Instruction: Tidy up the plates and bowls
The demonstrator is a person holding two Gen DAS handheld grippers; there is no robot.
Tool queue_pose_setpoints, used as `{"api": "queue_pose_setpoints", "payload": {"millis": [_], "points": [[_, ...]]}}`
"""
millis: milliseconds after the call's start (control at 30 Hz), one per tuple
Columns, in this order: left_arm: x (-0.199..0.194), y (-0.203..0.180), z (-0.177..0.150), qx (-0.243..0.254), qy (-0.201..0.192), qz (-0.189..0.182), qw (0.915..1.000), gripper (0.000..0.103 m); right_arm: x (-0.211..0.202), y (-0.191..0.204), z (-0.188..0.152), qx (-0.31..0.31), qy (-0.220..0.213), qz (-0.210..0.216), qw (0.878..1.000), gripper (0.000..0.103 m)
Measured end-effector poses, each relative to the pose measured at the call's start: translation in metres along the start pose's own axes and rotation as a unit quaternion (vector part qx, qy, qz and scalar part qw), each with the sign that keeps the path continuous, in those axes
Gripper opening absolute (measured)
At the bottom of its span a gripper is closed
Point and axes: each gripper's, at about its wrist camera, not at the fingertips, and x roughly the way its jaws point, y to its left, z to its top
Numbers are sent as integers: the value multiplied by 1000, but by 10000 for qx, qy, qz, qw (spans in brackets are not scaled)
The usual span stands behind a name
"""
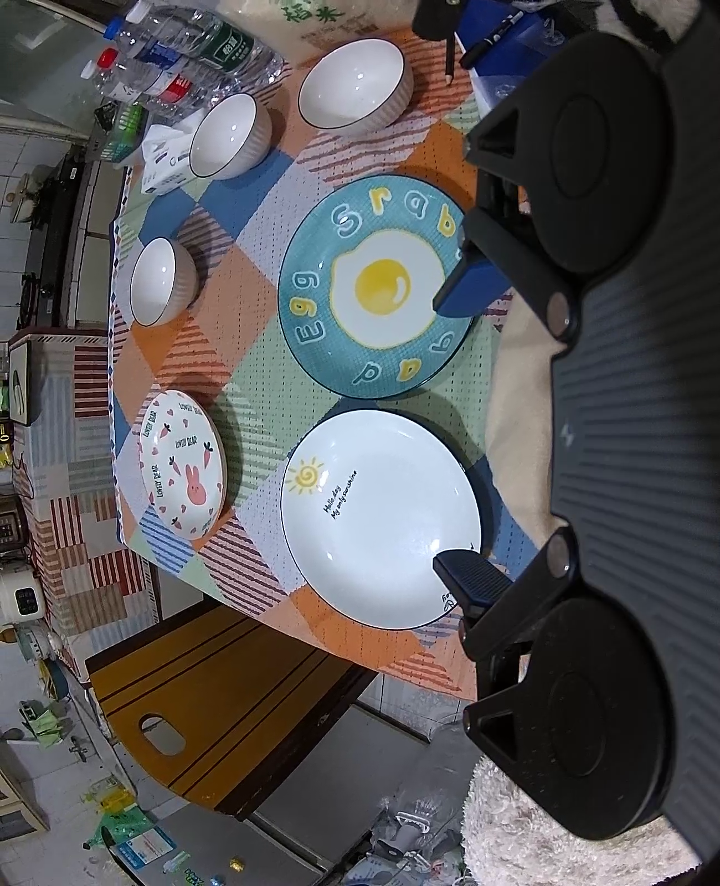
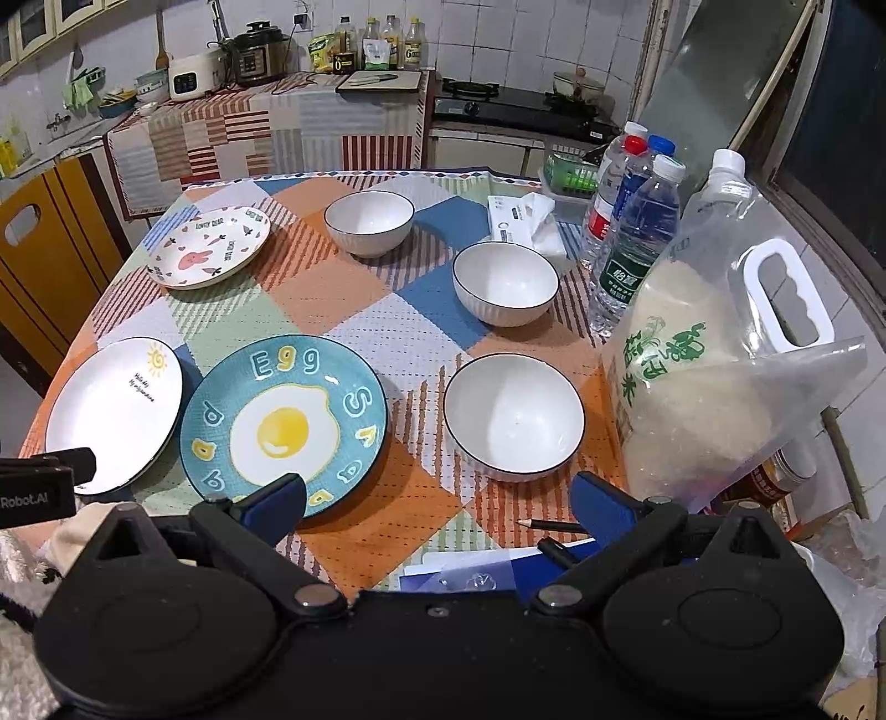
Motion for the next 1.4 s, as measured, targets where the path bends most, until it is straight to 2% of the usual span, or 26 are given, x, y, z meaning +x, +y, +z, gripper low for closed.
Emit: {"api": "queue_pose_setpoints", "payload": {"millis": [300, 933, 1400], "points": [[1, -2, -1, 67, -34, 23, 10000, 91, 0, -2, -1, -99, -135, -276, 9995, 102], [5, -6, -3, 244, 24, -132, 9996, 91, 5, -1, -3, -121, -87, -257, 9996, 102], [5, -3, -4, 187, 79, -255, 9995, 90, 4, -3, -3, -85, -147, -257, 9995, 102]]}}
